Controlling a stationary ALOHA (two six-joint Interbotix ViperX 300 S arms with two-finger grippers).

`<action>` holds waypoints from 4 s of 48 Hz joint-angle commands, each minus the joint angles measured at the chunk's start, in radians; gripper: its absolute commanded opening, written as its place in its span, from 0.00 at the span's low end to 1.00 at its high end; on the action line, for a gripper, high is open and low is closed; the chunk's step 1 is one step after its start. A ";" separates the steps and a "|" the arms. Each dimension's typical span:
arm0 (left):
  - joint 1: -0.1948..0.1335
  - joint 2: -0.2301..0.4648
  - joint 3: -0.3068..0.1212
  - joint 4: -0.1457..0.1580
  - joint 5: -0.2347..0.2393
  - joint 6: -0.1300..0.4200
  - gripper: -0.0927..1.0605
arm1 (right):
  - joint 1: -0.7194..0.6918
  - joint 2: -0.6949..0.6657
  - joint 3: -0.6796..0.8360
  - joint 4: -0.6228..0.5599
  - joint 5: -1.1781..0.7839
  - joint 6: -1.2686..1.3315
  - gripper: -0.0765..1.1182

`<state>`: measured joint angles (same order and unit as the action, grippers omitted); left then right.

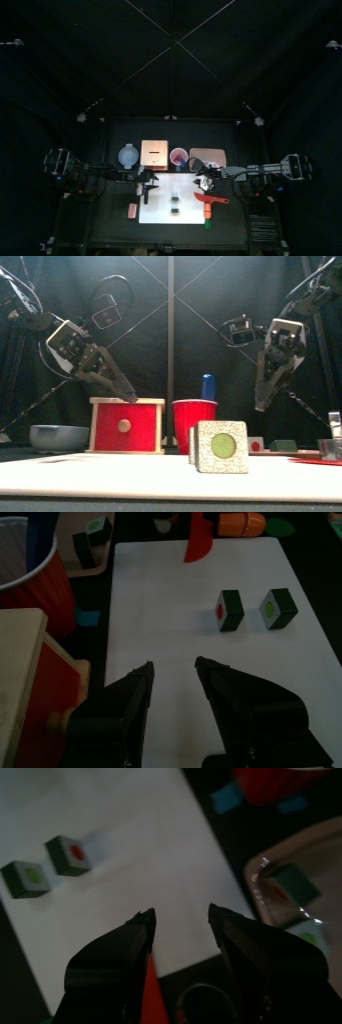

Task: Place sushi on board then cut the sushi with the knife then place the pieces on the plate
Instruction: Place the 4 sushi pieces on the plate

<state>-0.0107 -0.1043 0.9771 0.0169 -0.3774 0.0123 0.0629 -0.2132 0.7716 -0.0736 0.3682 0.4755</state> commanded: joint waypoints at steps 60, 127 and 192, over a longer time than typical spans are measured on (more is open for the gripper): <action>0.002 -0.009 -0.006 0.002 -0.005 0.002 0.76 | 0.080 0.215 -0.255 -0.078 0.117 0.005 0.44; 0.005 -0.008 -0.002 0.002 -0.005 0.000 0.76 | -0.630 -0.238 0.307 -0.163 0.017 0.002 0.63; 0.000 -0.017 -0.002 0.002 0.008 0.000 0.76 | -0.219 -0.230 0.170 0.061 0.012 0.005 0.83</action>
<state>-0.0092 -0.1058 0.9863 0.0169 -0.3666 0.0123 -0.2546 -0.4449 0.9971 -0.0399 0.3896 0.4817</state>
